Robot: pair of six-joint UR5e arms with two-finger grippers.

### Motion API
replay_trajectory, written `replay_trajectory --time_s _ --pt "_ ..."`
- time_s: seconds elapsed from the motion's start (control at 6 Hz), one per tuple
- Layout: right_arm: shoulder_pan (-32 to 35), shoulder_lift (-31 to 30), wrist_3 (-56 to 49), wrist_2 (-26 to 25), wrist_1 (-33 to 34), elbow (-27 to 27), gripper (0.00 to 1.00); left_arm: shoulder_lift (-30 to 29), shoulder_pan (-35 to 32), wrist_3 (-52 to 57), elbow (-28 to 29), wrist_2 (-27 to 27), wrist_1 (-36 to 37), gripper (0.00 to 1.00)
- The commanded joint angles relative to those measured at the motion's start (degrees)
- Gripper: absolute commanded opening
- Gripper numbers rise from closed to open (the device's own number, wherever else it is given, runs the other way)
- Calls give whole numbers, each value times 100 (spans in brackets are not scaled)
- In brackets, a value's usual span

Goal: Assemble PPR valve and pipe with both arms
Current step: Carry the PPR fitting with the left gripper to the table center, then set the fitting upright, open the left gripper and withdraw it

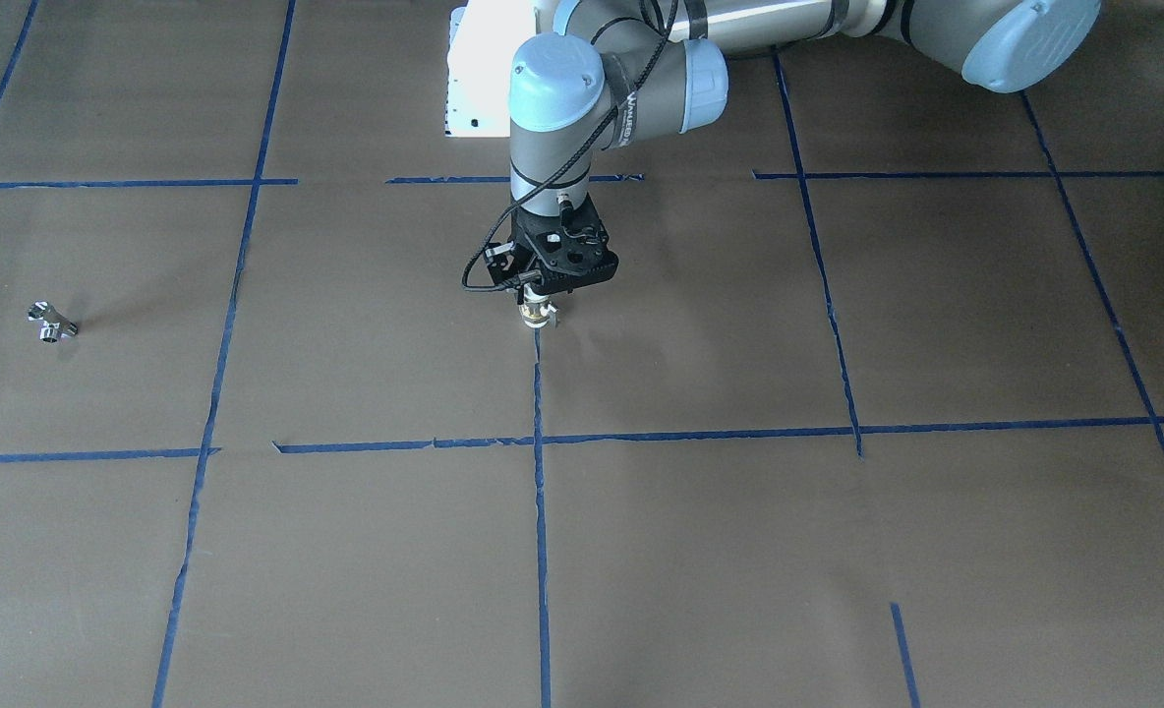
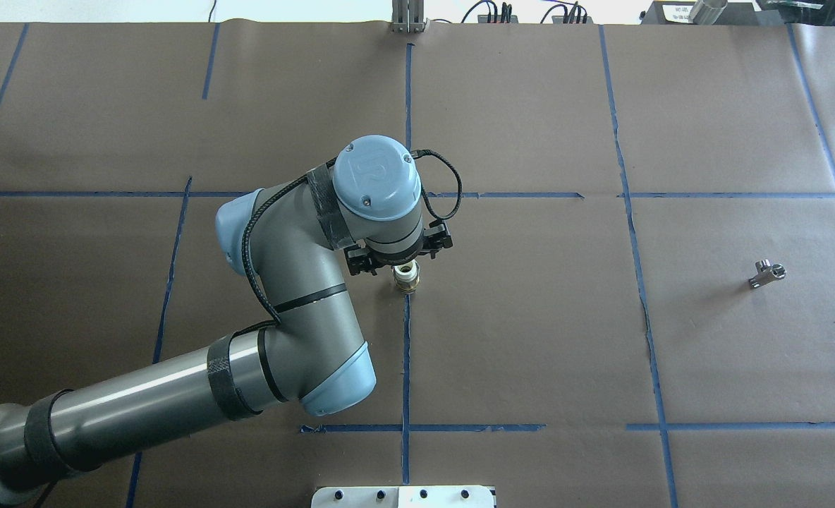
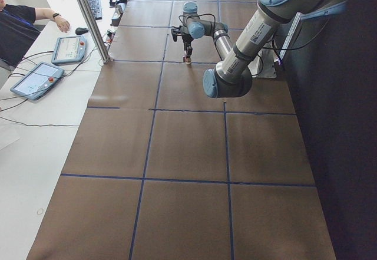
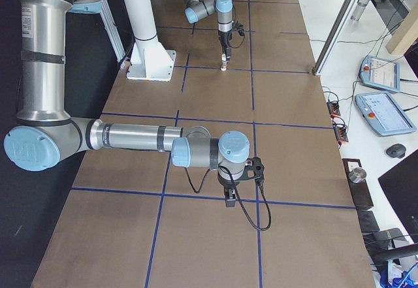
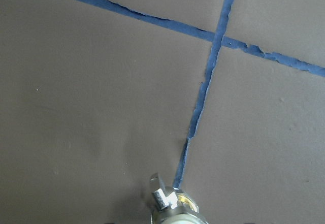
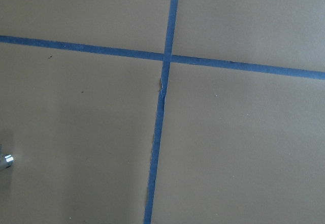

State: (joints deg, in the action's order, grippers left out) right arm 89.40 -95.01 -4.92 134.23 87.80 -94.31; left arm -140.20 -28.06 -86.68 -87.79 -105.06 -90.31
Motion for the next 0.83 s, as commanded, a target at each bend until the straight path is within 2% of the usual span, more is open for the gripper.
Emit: replay_trajectory --time_s 0.0,0.33,0.67 --pt "-10 9 -9 6 1 9 100 175 -33 464 -403 -232 205 100" --pt "-10 18 -9 6 1 9 100 1426 -303 2155 -1796 -339 601 100" --pt "-36 35 -9 15 1 18 100 2692 -1075 3649 -2582 -838 593 100"
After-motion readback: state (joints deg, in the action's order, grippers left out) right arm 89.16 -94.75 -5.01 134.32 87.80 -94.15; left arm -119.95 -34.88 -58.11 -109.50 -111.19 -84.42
